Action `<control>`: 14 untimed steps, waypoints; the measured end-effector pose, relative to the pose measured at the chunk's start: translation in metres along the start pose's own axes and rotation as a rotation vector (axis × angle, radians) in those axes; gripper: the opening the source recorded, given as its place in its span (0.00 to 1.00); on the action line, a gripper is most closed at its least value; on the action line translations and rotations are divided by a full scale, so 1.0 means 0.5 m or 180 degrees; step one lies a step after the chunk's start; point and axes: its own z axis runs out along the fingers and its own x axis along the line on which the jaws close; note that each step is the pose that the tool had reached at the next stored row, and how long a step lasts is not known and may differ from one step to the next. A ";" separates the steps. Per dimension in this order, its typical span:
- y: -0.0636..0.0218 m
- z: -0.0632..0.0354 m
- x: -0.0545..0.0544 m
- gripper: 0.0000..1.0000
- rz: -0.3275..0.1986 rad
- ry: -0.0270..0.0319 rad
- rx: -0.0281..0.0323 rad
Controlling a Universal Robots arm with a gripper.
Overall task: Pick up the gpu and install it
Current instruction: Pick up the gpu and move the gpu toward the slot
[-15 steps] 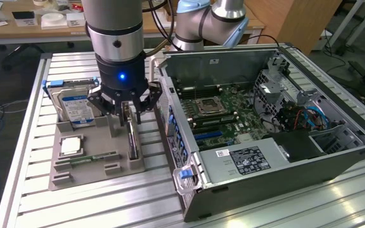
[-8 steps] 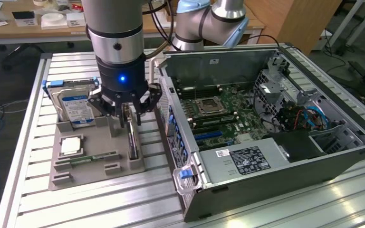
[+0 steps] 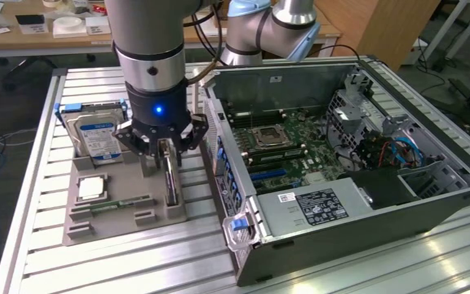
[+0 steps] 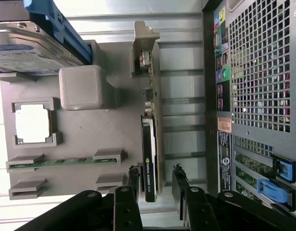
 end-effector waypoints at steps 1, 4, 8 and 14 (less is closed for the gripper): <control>0.000 0.003 0.000 0.42 0.0000 0.0000 0.0000; 0.000 0.009 0.000 0.42 0.0000 0.0000 0.0000; 0.000 0.013 0.000 0.42 0.0000 0.0001 0.0001; 0.001 0.013 0.001 0.42 0.0000 0.0000 0.0002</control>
